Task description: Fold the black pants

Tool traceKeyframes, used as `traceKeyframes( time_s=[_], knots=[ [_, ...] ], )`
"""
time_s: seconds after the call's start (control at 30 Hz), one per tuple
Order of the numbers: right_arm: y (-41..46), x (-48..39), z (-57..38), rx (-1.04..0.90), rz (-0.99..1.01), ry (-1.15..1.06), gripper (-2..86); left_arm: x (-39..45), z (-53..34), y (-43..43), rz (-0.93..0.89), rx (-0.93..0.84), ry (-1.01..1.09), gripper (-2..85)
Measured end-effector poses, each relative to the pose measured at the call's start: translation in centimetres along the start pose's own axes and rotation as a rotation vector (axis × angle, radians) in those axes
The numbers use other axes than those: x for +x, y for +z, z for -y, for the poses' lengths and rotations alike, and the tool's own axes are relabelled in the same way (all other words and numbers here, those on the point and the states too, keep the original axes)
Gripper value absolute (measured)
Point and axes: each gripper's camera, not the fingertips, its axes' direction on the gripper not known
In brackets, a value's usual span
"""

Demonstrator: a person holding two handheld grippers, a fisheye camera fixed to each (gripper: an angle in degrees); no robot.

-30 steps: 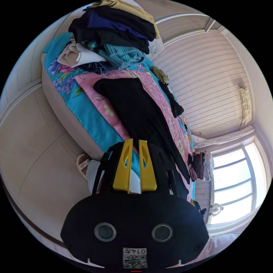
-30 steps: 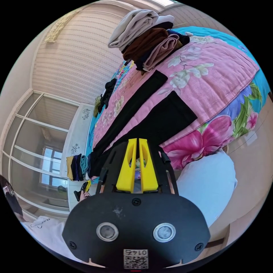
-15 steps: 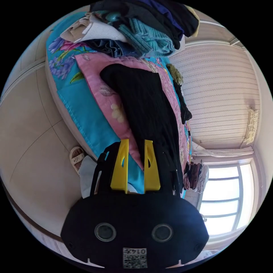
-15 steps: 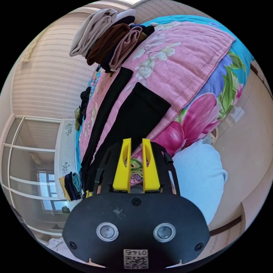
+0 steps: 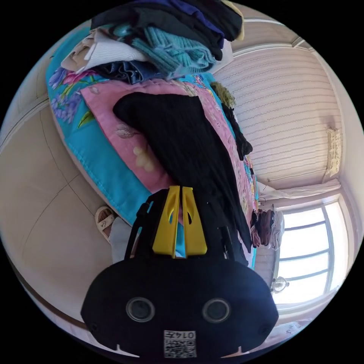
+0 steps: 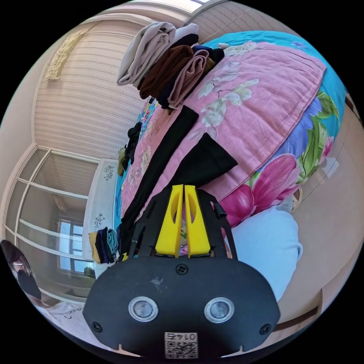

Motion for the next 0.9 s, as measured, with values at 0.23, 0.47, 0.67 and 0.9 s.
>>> traceKeyframes(
  time_s=[0.23, 0.47, 0.67, 0.9],
  knots=[
    [-0.7, -3.2, 1.0, 0.044, -0.031, -0.125, -0.1, 4.2, -0.3, -3.0, -0.074, 0.067, 0.131, -1.0],
    [2.3, -8.2, 9.1, -0.011, -0.111, -0.208, -0.1, 12.6, 4.5, -2.5, -0.059, 0.091, 0.332, -1.0],
    [9.6, -10.8, 18.1, -0.168, -0.253, -0.177, 0.0, 17.4, 10.7, 3.5, -0.015, 0.042, 0.340, -0.9],
    [16.4, -11.5, 24.4, -0.318, -0.341, -0.158, 0.9, 17.8, 14.3, 9.6, 0.102, -0.056, 0.249, 3.0]
  ],
)
